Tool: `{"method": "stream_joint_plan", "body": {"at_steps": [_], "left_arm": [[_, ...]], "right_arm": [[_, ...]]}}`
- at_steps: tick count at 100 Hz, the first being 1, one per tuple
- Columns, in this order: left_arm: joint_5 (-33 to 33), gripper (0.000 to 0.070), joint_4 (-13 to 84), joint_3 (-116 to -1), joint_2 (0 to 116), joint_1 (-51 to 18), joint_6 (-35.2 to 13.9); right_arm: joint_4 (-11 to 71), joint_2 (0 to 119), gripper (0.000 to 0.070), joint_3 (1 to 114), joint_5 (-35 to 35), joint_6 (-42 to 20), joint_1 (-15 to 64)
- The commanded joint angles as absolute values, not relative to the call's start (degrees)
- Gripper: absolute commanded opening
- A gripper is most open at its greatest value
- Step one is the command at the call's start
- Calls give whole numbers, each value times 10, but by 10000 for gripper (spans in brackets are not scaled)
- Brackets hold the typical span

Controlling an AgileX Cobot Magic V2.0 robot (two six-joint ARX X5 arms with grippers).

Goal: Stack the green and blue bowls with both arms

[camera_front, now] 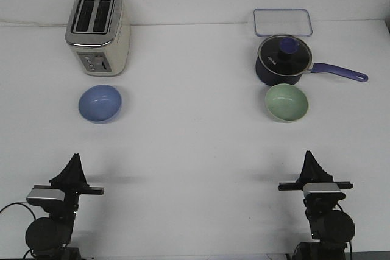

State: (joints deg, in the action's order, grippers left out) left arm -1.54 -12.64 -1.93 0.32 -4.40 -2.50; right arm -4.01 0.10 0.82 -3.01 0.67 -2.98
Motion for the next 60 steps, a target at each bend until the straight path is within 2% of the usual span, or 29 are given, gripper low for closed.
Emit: {"method": "stream_joint_plan", "body": {"at_steps": [1, 46, 60], "left_arm": [[-15, 11, -132, -8, 2, -44, -28], [-15, 11, -132, -8, 2, -44, -28], [-15, 11, -132, -8, 2, -44, -28]], "right_arm": [[-47, 1, 0, 7, -30, 11, -29], [-46, 1, 0, 22, -30, 8, -29], [-23, 1, 0, 53, -30, 8, -29]]}}
